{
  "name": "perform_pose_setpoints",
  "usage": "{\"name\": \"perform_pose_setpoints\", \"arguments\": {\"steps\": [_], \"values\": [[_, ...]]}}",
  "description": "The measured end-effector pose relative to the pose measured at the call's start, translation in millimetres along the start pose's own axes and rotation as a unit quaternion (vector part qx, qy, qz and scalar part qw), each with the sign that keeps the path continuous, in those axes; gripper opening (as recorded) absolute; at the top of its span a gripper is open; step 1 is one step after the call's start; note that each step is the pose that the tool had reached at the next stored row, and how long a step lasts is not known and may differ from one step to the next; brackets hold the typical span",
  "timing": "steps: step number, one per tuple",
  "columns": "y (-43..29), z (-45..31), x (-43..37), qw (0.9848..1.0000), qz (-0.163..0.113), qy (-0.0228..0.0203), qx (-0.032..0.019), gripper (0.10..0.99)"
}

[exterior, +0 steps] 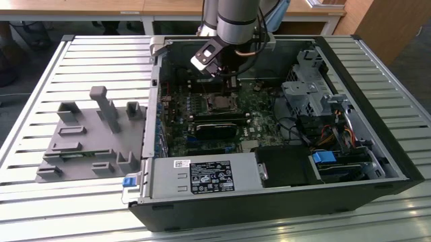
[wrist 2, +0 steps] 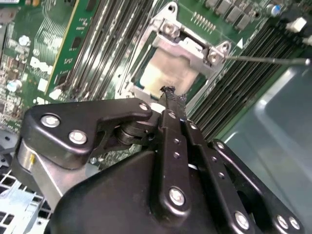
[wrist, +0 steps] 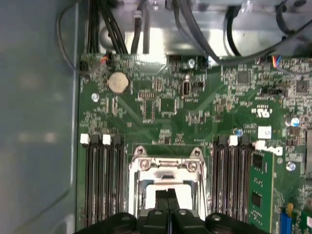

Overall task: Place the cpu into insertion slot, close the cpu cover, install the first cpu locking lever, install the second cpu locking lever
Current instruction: 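Close the cpu cover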

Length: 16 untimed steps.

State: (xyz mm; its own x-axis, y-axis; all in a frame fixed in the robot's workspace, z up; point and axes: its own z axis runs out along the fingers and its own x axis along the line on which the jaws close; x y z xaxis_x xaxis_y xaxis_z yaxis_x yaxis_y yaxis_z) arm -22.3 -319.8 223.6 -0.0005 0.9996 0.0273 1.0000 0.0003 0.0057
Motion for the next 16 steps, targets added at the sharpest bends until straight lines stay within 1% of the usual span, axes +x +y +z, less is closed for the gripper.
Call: {"name": "perform_pose_setpoints", "arguments": {"steps": [3,6,12,16], "values": [[-2.2,4.5,-0.1,1.0000,0.000,0.0001,0.0002,0.110],[-5.4,5.3,-0.2,1.0000,0.000,-0.0001,0.0003,0.110],[-16.8,6.2,-0.1,1.0000,0.000,0.0000,0.0002,0.110],[-22.0,8.3,-0.1,1.0000,0.000,0.0000,0.0002,0.110]]}}
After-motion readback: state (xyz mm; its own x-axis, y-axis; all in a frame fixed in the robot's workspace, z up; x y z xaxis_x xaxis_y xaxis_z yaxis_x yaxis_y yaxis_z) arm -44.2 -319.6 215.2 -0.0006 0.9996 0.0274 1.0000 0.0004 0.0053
